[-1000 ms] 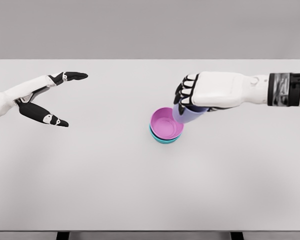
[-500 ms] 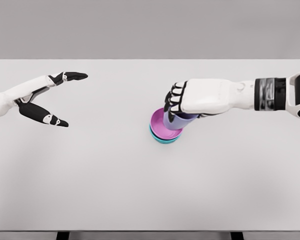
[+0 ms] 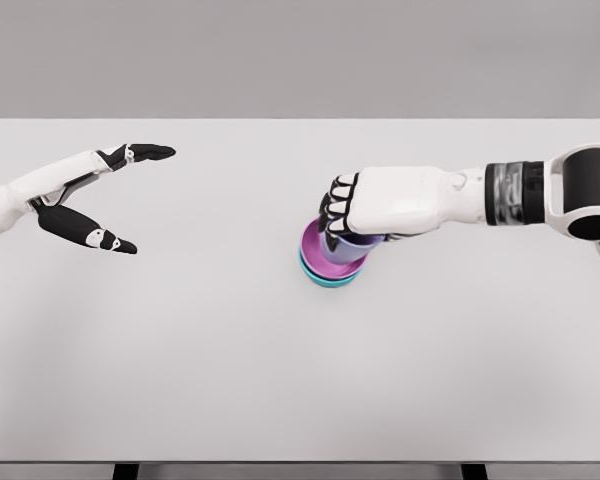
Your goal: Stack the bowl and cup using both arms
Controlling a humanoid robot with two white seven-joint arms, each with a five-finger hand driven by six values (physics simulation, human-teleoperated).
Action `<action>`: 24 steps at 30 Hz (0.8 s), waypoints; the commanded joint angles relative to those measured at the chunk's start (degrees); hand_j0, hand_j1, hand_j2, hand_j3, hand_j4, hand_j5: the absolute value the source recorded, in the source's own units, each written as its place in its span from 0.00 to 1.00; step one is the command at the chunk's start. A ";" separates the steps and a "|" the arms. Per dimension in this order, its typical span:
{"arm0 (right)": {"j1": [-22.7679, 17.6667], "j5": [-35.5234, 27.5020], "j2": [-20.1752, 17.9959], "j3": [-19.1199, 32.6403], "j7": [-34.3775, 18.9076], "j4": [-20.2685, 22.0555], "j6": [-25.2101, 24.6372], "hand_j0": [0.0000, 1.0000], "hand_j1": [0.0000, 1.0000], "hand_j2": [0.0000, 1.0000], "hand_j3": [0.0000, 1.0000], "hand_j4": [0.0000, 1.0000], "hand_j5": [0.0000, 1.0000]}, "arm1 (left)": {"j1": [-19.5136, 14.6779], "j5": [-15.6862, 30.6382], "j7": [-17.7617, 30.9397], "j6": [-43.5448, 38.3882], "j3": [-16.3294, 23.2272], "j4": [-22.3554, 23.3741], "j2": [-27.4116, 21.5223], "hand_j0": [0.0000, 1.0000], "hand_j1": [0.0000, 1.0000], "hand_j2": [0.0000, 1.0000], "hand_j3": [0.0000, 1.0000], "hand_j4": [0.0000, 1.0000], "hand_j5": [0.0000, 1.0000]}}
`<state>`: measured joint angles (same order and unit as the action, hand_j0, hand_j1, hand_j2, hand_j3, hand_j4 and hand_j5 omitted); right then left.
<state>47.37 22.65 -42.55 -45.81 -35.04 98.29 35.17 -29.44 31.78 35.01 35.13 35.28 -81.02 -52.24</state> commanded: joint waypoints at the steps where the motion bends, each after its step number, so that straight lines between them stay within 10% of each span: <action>1: 0.00 0.03 0.10 -0.07 0.04 -0.29 -0.17 0.59 0.59 0.59 0.59 0.59 0.59 | 0.00 0.48 -0.01 -0.13 -0.04 -0.02 -0.06 1.00 1.00 1.00 1.00 1.00 1.00; 7: 0.09 0.03 0.54 -0.07 0.04 -0.11 -0.17 0.65 0.65 0.65 0.65 0.65 0.65 | 0.00 0.48 -0.01 -0.13 -0.04 -0.02 -0.06 1.00 1.00 1.00 1.00 1.00 1.00; 10: 0.09 0.11 0.45 -0.07 0.04 0.33 -0.17 1.00 1.00 1.00 1.00 1.00 1.00 | 0.00 0.48 -0.01 -0.13 -0.04 -0.02 -0.06 1.00 1.00 1.00 1.00 1.00 1.00; 18: 0.79 -0.33 0.10 0.81 0.04 1.12 -0.17 1.00 1.00 1.00 1.00 1.00 1.00 | 0.00 0.48 -0.01 -0.13 -0.04 -0.02 -0.06 1.00 1.00 1.00 1.00 1.00 1.00; 24: 0.53 -3.22 -3.77 15.75 0.04 -1.43 -0.17 1.00 1.00 1.00 1.00 1.00 1.00 | -0.09 0.39 -0.01 -0.13 -0.30 -0.02 1.08 1.00 1.00 1.00 1.00 1.00 1.00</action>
<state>47.81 20.81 -44.70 -33.80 -35.02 97.94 35.14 -29.53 31.73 35.01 35.12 35.05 -81.06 -51.71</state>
